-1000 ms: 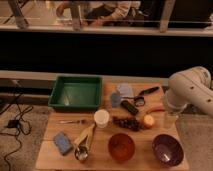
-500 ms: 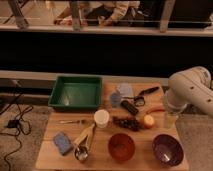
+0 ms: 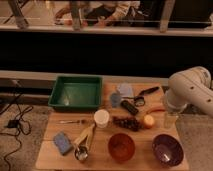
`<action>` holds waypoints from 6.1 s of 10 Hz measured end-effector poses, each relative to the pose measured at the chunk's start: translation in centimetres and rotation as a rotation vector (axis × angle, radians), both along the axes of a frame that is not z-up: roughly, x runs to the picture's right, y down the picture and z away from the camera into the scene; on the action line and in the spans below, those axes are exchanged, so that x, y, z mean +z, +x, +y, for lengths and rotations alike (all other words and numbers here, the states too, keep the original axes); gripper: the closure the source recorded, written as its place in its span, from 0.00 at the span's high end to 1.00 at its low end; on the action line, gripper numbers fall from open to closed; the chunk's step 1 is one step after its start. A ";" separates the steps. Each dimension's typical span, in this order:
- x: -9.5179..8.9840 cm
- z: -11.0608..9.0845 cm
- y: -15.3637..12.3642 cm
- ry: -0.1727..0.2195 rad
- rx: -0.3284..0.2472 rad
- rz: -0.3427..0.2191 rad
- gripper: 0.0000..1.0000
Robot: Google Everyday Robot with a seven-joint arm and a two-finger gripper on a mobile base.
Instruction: Place apple in purple bowl
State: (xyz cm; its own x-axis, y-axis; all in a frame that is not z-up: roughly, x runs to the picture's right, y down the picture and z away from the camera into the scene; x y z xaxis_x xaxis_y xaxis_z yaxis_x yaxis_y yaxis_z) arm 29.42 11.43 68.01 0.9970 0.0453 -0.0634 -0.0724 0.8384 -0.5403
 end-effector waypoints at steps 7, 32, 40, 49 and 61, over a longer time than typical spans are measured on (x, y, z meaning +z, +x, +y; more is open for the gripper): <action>0.2 -0.1 0.0 0.000 0.011 -0.002 0.80; 7.4 2.1 -4.4 -0.103 0.052 -0.096 0.80; 10.1 4.5 -3.5 -0.154 0.074 -0.086 0.80; 12.3 5.6 -3.2 -0.196 0.085 -0.083 0.80; 14.8 6.6 -2.1 -0.209 0.095 -0.057 0.80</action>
State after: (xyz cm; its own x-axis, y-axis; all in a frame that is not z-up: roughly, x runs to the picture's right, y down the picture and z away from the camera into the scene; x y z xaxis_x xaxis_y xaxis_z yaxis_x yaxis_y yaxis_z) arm 27.29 18.05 82.83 0.9911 0.1305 -0.0246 -0.1096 0.6986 -0.7071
